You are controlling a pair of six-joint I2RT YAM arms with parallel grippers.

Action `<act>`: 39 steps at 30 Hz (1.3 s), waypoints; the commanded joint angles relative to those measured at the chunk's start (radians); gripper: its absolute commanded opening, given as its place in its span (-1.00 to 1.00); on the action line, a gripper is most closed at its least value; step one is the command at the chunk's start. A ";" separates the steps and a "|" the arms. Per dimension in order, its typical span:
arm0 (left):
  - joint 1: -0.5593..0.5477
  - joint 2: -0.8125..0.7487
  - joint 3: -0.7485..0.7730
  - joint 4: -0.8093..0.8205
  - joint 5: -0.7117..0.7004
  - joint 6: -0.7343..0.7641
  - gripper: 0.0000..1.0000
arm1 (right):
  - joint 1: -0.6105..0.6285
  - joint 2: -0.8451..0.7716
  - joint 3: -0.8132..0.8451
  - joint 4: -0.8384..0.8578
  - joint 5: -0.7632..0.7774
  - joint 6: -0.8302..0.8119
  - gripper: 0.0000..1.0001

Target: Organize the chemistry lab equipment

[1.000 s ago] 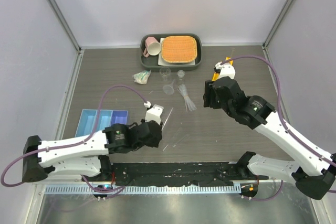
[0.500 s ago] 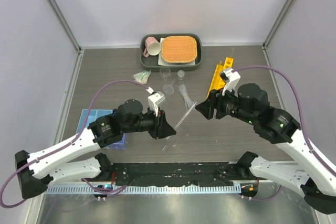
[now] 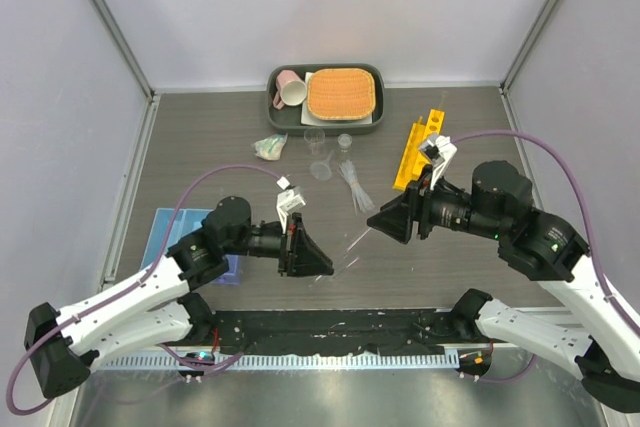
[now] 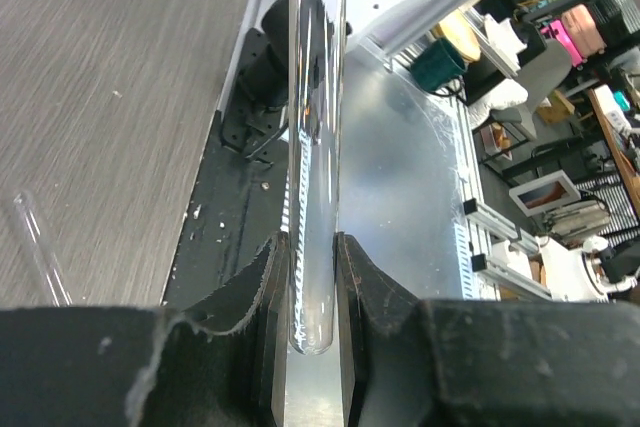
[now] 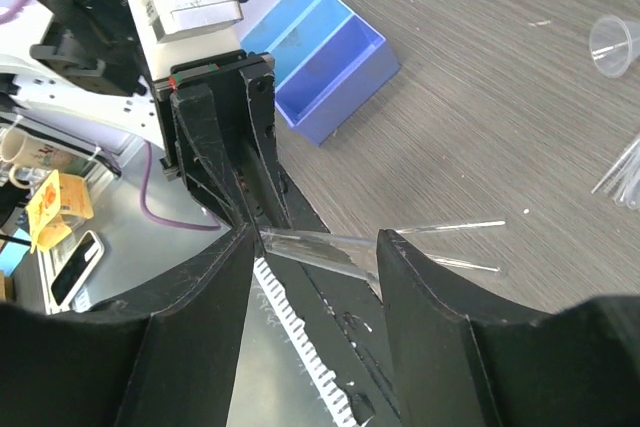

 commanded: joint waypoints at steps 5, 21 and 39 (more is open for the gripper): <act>0.018 -0.102 -0.058 0.206 0.126 -0.046 -0.92 | 0.004 -0.024 0.125 -0.058 -0.042 0.012 0.15; 0.020 -0.067 -0.084 0.363 0.193 -0.089 -0.95 | 0.004 0.019 0.021 0.083 -0.223 0.057 0.14; 0.058 -0.053 -0.085 0.332 0.207 -0.076 -0.99 | 0.004 -0.005 0.042 0.034 -0.225 0.049 -0.14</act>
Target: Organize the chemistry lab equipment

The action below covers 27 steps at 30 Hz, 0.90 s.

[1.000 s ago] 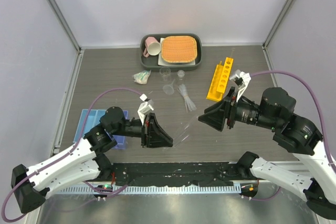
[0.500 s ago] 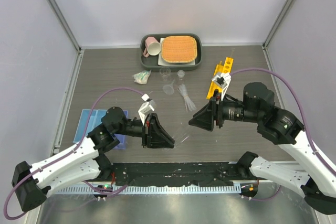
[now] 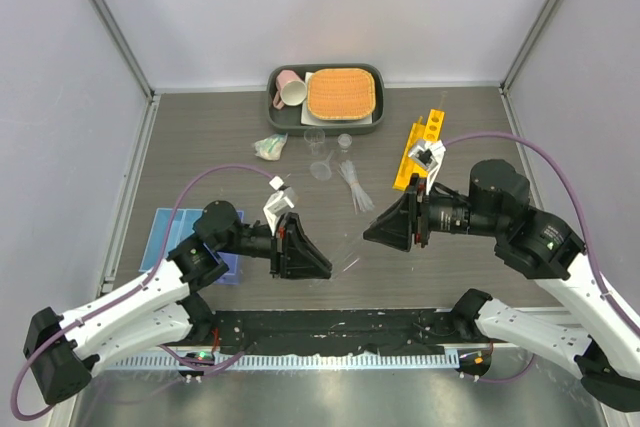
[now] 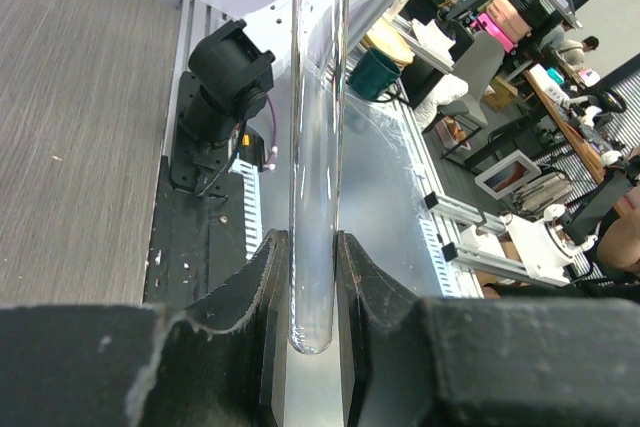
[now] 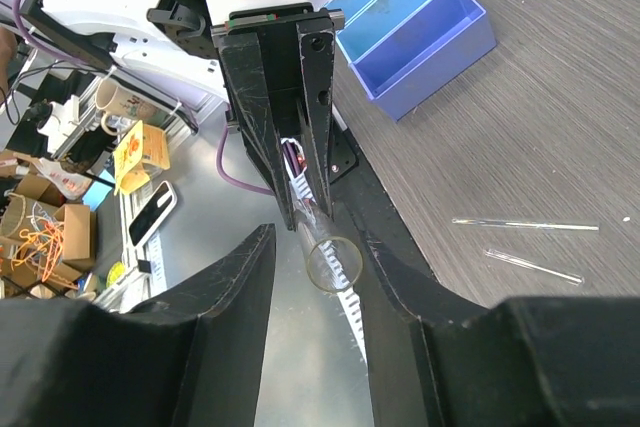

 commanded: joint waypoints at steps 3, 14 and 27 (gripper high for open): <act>0.016 -0.001 0.008 0.037 0.028 0.005 -1.00 | 0.004 -0.021 0.028 0.010 -0.016 0.001 -0.19; 0.016 0.013 0.000 0.043 0.025 -0.003 -0.97 | 0.005 -0.001 0.046 0.030 -0.003 -0.004 -0.45; 0.016 0.064 0.080 -0.211 -0.193 0.068 0.11 | 0.004 0.040 0.117 -0.024 0.104 -0.033 -0.57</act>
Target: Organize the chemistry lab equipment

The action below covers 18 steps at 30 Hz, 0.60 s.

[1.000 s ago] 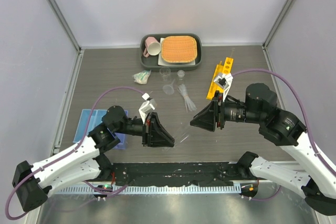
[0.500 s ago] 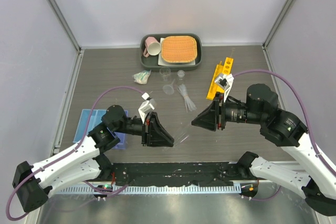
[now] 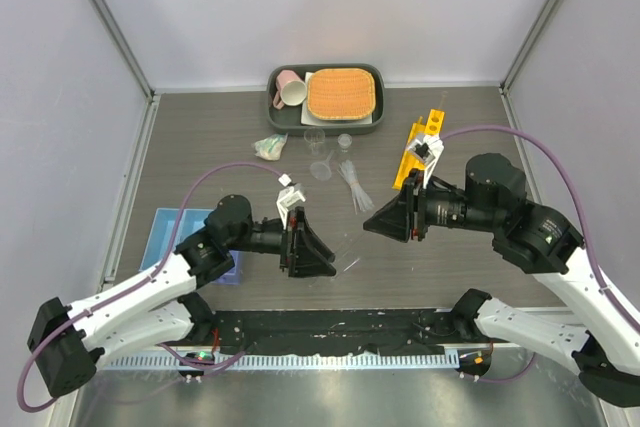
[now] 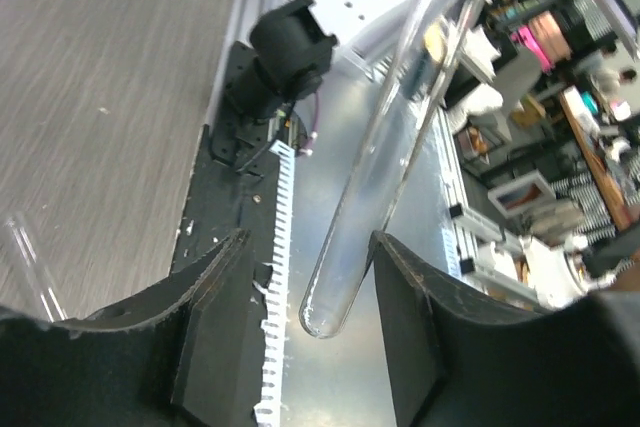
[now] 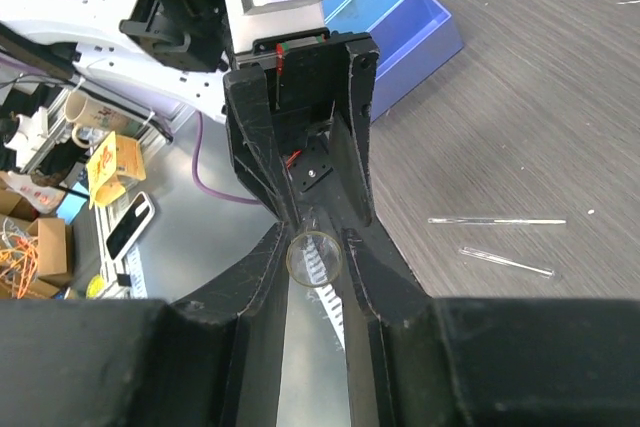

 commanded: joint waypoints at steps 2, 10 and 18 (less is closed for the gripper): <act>0.007 -0.018 0.098 -0.196 -0.210 0.072 0.23 | 0.004 0.040 0.101 -0.030 0.108 -0.032 -0.58; 0.007 -0.064 0.264 -0.616 -0.684 0.103 0.29 | 0.005 0.156 0.256 -0.198 0.398 -0.089 -0.61; 0.007 -0.046 0.387 -0.942 -1.026 0.046 0.26 | 0.004 0.319 0.416 -0.311 0.864 -0.138 -0.64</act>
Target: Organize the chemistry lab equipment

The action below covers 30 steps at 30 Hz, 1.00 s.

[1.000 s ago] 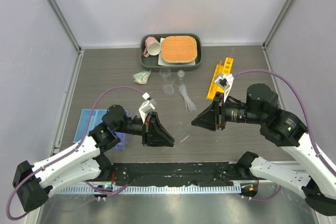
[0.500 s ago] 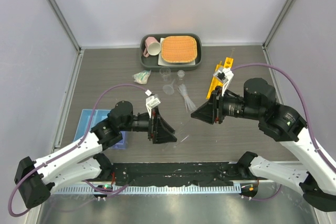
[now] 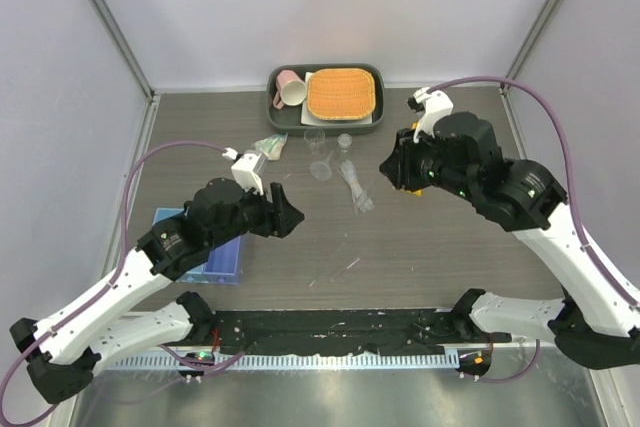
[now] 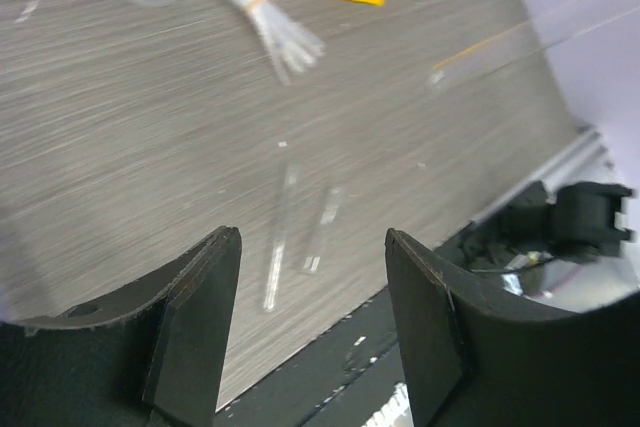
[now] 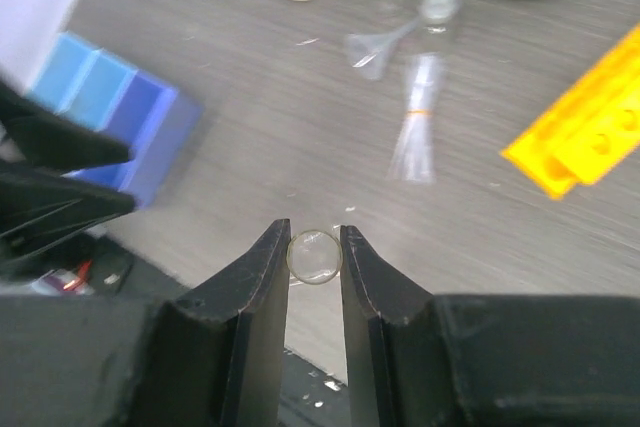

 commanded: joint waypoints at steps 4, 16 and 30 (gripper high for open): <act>0.007 0.017 -0.007 -0.217 -0.188 -0.037 0.26 | -0.004 0.119 0.141 -0.077 0.473 -0.063 -0.64; 0.002 -0.012 -0.178 -0.105 -0.074 -0.098 0.18 | -0.346 0.277 0.231 -0.017 0.473 -0.078 -0.67; -0.019 -0.102 -0.258 -0.130 -0.123 -0.150 0.17 | -0.579 0.519 0.368 0.095 0.392 -0.011 -0.70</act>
